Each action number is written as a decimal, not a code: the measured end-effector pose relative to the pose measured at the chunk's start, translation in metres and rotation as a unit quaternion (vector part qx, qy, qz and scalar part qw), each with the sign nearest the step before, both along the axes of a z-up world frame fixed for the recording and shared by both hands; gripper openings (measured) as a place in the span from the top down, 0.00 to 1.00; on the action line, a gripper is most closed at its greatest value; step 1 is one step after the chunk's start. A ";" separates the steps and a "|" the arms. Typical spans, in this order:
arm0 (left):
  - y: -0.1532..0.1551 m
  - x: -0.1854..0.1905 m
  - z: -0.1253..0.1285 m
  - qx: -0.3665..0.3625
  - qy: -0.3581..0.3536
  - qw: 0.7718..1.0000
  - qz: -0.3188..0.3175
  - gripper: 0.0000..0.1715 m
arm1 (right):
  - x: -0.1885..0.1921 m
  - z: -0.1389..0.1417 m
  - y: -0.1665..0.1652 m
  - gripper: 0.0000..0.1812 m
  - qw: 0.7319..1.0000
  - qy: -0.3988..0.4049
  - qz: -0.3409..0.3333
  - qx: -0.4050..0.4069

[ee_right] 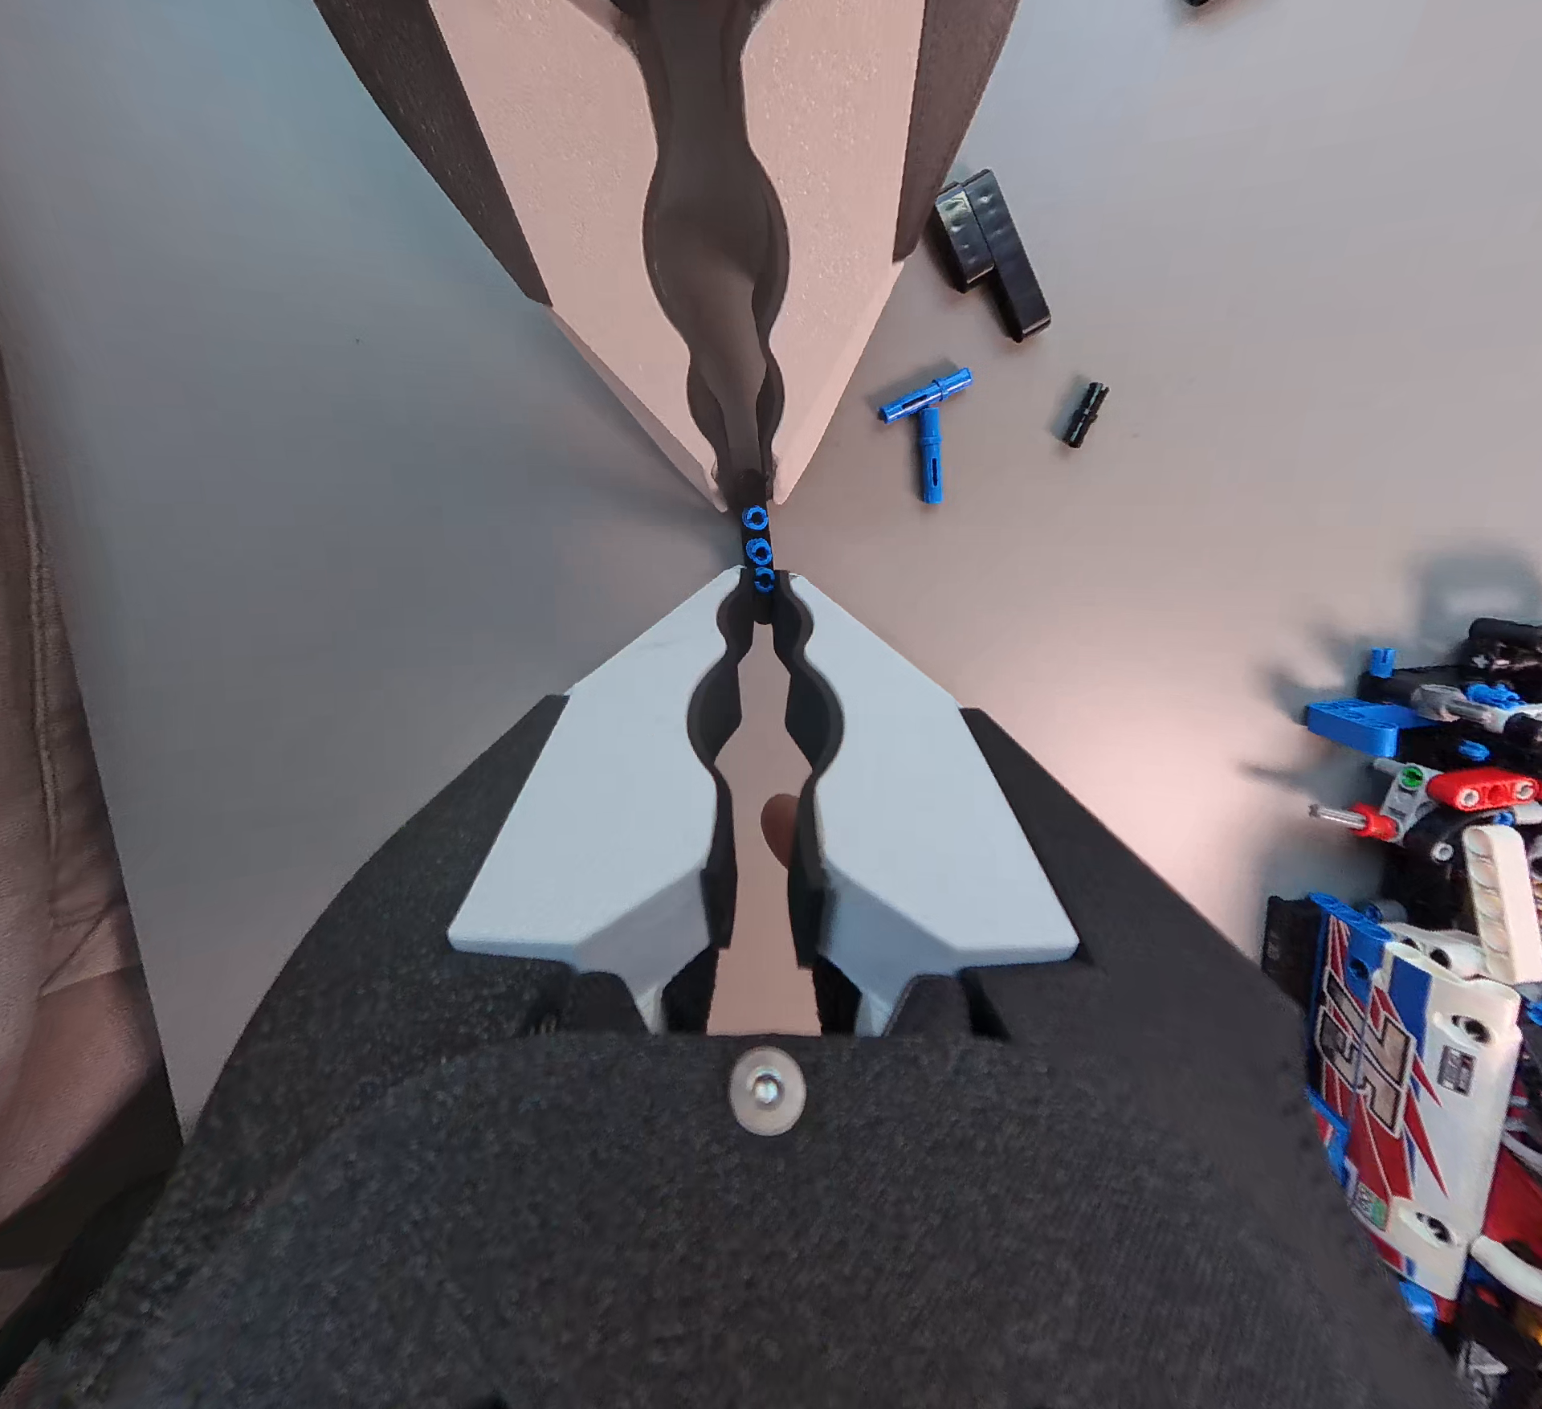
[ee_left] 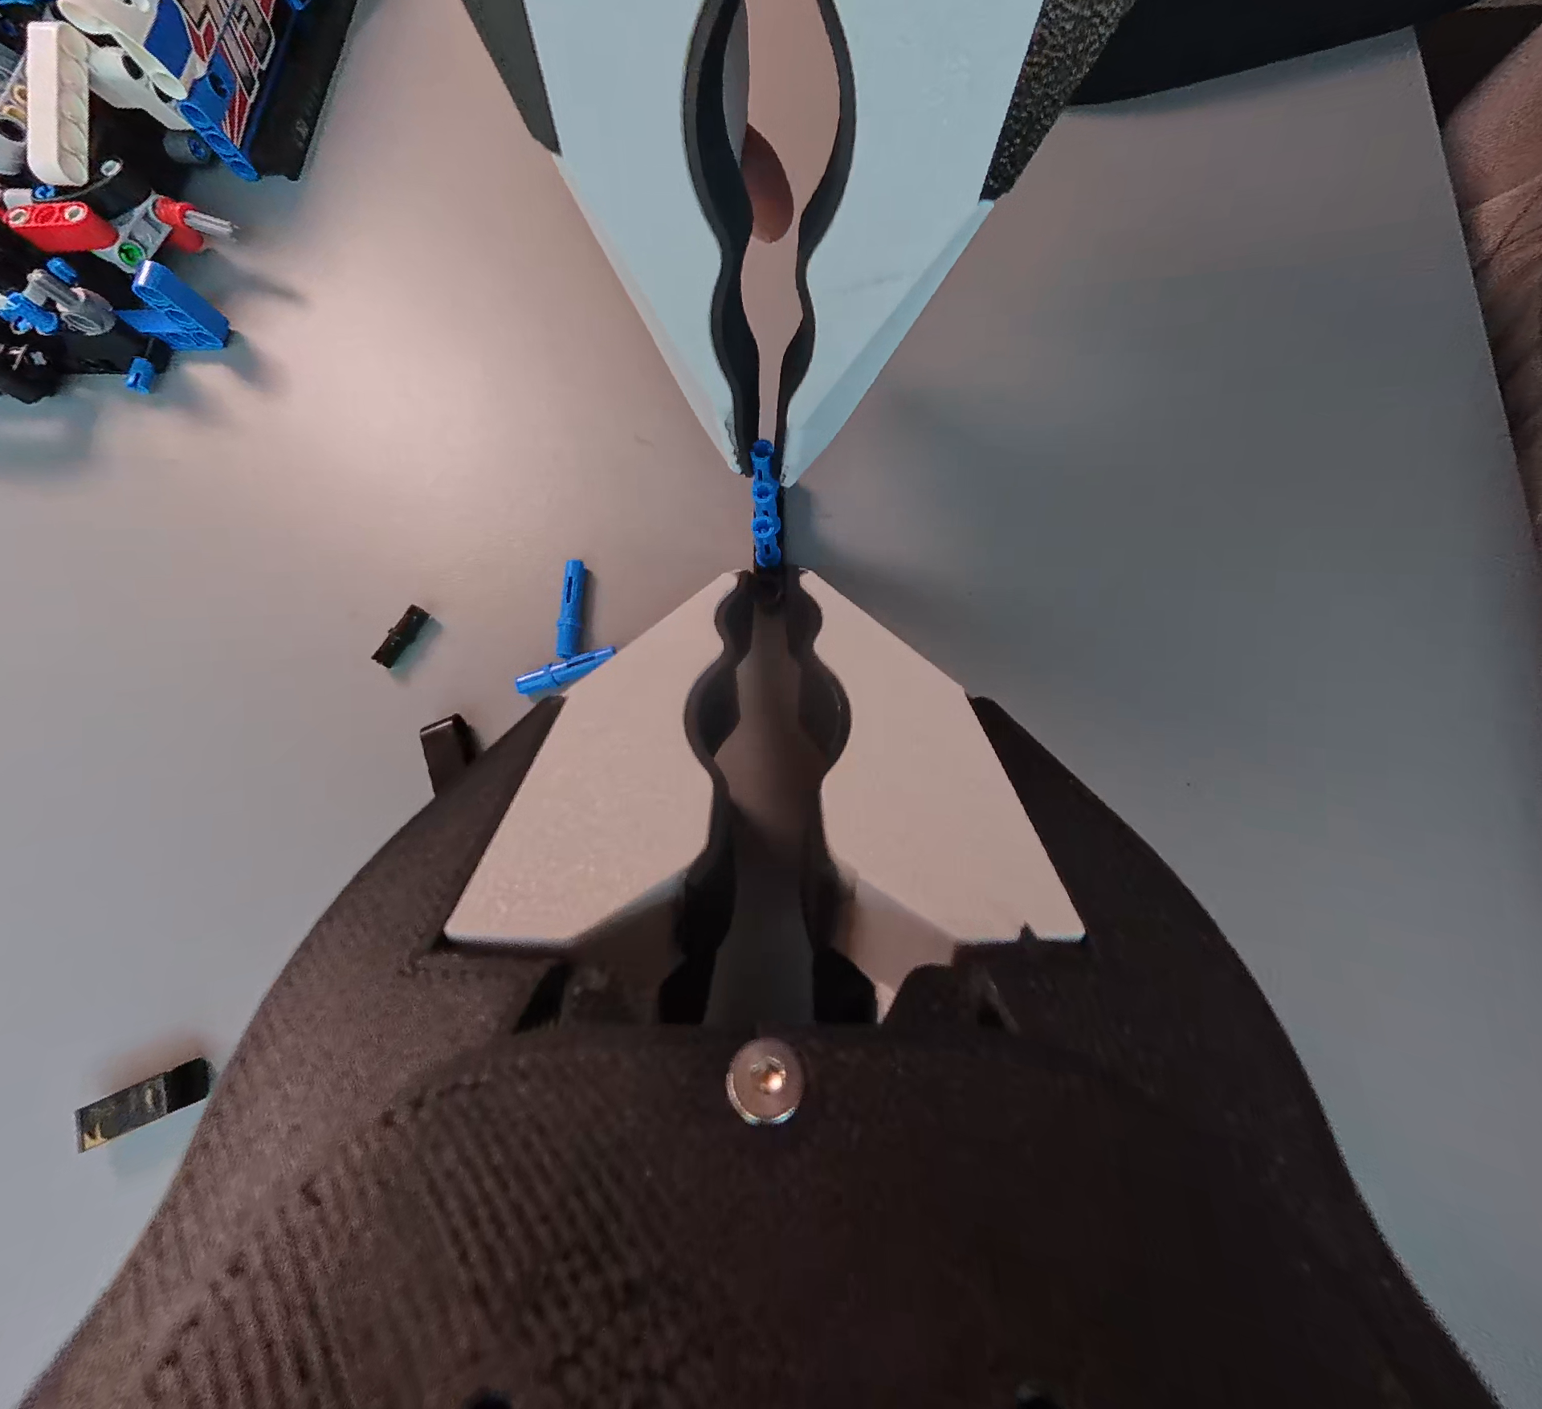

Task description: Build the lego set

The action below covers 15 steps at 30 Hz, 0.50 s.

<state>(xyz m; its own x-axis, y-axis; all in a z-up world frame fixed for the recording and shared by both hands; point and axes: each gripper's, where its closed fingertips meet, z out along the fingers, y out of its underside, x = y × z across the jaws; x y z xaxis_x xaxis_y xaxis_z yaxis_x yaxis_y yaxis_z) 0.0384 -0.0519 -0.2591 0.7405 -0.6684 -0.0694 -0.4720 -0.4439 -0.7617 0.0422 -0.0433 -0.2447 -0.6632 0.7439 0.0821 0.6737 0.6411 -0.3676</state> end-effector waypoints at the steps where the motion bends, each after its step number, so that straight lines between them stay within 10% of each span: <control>1: 0.000 0.000 0.000 0.001 0.001 1.000 -0.001 0.96 | 0.000 0.000 0.000 0.99 1.000 -0.001 0.003 0.002; 15: -0.001 0.001 0.000 0.002 0.000 1.000 -0.008 0.96 | 0.003 -0.008 0.000 0.99 1.000 -0.001 -0.002 -0.022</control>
